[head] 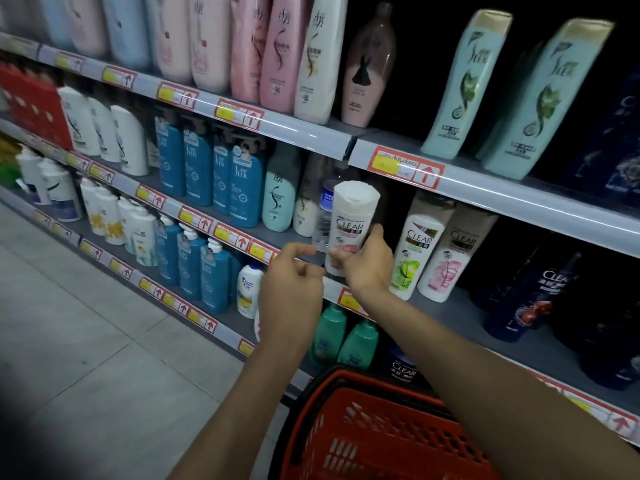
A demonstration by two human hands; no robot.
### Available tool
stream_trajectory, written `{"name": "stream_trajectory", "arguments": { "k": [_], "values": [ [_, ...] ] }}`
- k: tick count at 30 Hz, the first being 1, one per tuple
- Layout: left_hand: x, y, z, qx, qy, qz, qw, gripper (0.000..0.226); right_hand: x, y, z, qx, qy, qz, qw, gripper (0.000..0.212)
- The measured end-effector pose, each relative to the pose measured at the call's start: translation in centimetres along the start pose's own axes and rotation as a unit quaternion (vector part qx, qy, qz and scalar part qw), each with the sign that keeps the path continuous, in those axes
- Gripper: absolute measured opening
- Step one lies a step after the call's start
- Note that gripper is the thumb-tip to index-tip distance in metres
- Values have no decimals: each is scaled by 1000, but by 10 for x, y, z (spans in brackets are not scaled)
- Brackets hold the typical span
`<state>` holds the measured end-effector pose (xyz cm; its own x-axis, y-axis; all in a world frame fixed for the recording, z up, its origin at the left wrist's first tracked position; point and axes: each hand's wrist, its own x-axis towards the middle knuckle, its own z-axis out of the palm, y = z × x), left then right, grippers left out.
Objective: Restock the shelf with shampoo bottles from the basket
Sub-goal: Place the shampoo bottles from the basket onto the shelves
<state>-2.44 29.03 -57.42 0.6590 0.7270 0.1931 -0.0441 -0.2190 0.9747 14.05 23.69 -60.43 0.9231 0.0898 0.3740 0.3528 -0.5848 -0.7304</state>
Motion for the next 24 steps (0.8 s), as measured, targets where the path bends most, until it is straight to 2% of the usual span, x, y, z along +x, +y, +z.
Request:
{"name": "stream_trajectory", "arguments": {
  "k": [5, 12, 17, 24],
  "values": [
    [-9, -5, -2, 10, 5, 9, 1000, 26, -46, 10, -70, 127, -25, -42, 991, 61],
    [-28, -7, 12, 46, -32, 20, 998, 24, -71, 87, -162, 60, 37, -73, 995, 67],
    [-31, -12, 40, 45, -63, 22, 997, 22, -57, 127, -176, 47, 86, -58, 993, 68],
    [-34, -19, 91, 82, -119, 34, 989, 23, -15, 142, -161, 43, 64, -12, 997, 57]
  ]
}}
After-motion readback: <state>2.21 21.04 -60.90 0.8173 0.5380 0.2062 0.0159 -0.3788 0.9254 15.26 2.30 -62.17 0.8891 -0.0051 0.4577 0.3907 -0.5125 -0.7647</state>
